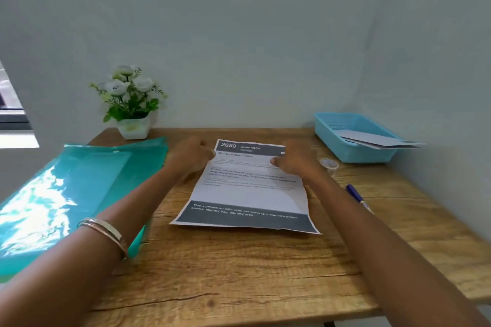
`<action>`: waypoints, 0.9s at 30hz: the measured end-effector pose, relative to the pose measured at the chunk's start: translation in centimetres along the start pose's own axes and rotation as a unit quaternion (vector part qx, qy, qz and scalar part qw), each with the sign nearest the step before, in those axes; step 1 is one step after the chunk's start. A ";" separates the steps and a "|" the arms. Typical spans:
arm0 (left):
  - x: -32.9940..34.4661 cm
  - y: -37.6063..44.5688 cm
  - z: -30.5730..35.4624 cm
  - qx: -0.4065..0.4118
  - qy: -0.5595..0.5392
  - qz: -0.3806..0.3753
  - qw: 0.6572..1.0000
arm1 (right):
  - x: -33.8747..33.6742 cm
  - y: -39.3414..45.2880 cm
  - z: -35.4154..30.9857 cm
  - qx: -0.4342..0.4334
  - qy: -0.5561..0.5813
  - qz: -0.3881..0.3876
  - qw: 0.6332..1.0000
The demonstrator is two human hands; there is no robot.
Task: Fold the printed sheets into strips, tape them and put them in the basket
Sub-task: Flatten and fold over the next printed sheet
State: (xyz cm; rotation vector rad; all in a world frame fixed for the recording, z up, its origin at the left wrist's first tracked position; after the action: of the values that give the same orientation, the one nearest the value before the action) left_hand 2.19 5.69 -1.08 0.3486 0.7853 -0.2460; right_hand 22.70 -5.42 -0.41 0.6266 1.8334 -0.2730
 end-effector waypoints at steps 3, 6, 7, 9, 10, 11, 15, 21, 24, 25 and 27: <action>0.2 0.5 -0.1 -0.048 -0.063 -0.008 0.997 | 0.6 0.8 0.3 0.044 0.120 0.027 0.991; 0.1 0.7 -0.9 -0.108 -0.165 -0.004 0.980 | 1.1 1.3 1.0 0.079 0.295 0.071 0.950; 0.0 0.7 -1.0 -0.119 -0.196 -0.008 0.973 | 1.1 1.3 1.1 0.080 0.348 0.086 0.930; -0.5 0.4 -1.1 -0.126 -0.256 -0.020 0.958 | 0.9 1.4 1.4 0.075 0.434 0.101 0.892; -0.8 0.3 -1.0 -0.124 -0.282 -0.018 0.951 | 0.8 1.4 1.5 0.069 0.469 0.101 0.875; -1.1 0.2 -1.0 -0.120 -0.299 -0.008 0.947 | 0.7 1.4 1.5 0.060 0.493 0.098 0.862; -2.0 0.2 -1.6 -0.084 -0.270 0.038 0.958 | 0.5 1.0 1.3 0.016 0.482 0.101 0.870; -2.6 0.1 -1.9 0.012 -0.035 0.057 0.998 | -0.9 0.1 1.0 -0.140 0.316 0.171 0.923; -2.9 -0.2 -1.5 0.057 0.035 0.047 0.997 | -1.2 -0.5 0.5 -0.258 0.154 0.170 0.938; -3.0 -0.2 -1.4 0.068 0.053 0.040 0.996 | -1.1 -0.7 0.4 -0.294 0.107 0.147 0.938; -3.3 -0.1 -1.1 0.095 0.103 0.005 0.990 | -0.6 -0.9 0.2 -0.344 -0.008 0.071 0.936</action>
State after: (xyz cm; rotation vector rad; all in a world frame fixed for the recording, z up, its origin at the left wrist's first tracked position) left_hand -0.78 6.32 0.54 0.5641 0.9662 -0.2794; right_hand 22.51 -6.46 -0.04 0.2533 1.7048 0.4495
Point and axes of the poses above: each hand's wrist, its own y-axis towards the middle knuckle, its own x-axis out of the palm, z = x × y, the point moved 2 cm from there along y, towards the middle knuckle, and after that the axes turned 2 degrees about z, right-handed, at the moved point
